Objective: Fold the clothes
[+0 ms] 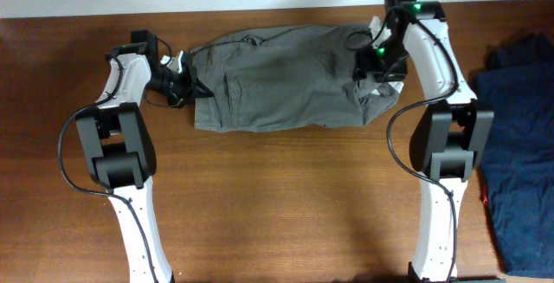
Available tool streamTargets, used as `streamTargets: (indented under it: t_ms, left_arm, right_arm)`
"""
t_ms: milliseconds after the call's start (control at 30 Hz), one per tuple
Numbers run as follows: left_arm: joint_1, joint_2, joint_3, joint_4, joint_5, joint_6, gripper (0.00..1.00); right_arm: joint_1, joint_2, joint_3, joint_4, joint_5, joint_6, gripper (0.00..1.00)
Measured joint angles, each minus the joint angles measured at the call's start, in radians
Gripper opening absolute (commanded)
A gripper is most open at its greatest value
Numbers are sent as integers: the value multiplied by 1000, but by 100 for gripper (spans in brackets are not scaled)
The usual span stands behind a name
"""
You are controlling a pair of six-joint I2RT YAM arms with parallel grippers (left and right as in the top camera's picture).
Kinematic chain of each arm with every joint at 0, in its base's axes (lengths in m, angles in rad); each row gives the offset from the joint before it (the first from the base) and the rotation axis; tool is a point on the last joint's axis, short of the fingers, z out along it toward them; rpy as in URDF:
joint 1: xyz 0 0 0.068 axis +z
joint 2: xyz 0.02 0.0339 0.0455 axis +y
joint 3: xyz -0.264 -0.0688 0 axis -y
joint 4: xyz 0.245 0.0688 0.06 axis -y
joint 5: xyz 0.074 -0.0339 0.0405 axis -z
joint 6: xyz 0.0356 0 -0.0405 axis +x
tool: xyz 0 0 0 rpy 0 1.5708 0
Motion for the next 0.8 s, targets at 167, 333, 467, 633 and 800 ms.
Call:
streamTargets:
  t_ms: [167, 333, 467, 633, 800]
  left_arm:
    - [0, 0, 0, -2, -20, 12, 1]
    - [0, 0, 0, -2, -25, 15, 1]
    - [0, 0, 0, -3, -28, 15, 1]
    - [0, 0, 0, -3, -28, 15, 1]
    - [0, 0, 0, -3, -28, 22, 1]
  right_arm:
    - [-41, -1, 0, 0, 40, -6, 70]
    - [-60, -1, 0, 0, 45, -11, 70]
    - [-57, -1, 0, 19, 4, -29, 65]
    - [-57, -1, 0, 32, -21, -36, 65]
    - [-57, 5, 0, 36, -50, -40, 49]
